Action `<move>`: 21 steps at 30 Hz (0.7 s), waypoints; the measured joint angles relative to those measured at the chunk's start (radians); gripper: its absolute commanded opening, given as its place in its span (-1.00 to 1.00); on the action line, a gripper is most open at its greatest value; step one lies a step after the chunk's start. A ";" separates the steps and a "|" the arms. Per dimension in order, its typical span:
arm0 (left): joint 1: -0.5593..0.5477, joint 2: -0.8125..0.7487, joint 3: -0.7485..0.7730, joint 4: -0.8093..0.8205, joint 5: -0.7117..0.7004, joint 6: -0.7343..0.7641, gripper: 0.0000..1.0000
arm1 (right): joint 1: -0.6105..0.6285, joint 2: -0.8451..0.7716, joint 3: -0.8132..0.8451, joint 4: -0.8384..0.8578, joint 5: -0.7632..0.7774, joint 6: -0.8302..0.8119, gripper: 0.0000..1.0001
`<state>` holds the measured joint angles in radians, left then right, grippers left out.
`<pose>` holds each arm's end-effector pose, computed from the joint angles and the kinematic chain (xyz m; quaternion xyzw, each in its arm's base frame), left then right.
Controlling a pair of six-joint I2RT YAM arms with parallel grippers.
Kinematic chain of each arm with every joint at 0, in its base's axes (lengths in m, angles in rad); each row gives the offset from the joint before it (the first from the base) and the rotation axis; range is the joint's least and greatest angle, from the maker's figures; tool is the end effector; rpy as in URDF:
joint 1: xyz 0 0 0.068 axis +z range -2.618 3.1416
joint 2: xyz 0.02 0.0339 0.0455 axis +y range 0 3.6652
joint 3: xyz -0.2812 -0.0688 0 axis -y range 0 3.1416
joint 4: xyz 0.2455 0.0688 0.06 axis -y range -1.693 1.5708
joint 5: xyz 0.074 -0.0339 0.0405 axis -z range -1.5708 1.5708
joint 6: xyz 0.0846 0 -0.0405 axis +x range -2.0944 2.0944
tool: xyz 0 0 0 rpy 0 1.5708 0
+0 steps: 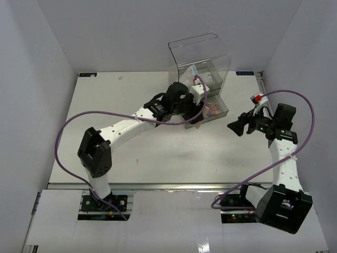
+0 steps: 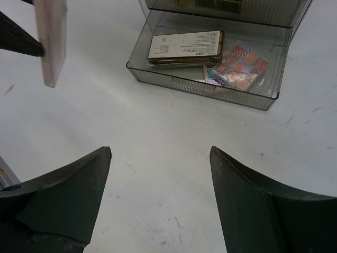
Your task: Organize the makeup
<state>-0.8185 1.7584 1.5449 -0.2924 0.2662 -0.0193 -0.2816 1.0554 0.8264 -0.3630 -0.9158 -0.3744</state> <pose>0.2989 -0.3519 0.3210 0.3943 0.7605 -0.3091 0.4131 0.2475 -0.0018 0.2908 -0.2443 0.7812 0.2335 0.5249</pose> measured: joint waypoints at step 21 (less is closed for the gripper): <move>0.004 0.586 0.649 -0.221 -0.096 0.297 -0.77 | -0.027 -0.013 -0.006 0.008 -0.003 0.002 0.64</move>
<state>-0.8146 2.3444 2.1936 -0.5132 0.1701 0.2775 -0.3084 1.0426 0.8204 -0.3553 -0.9188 -0.3729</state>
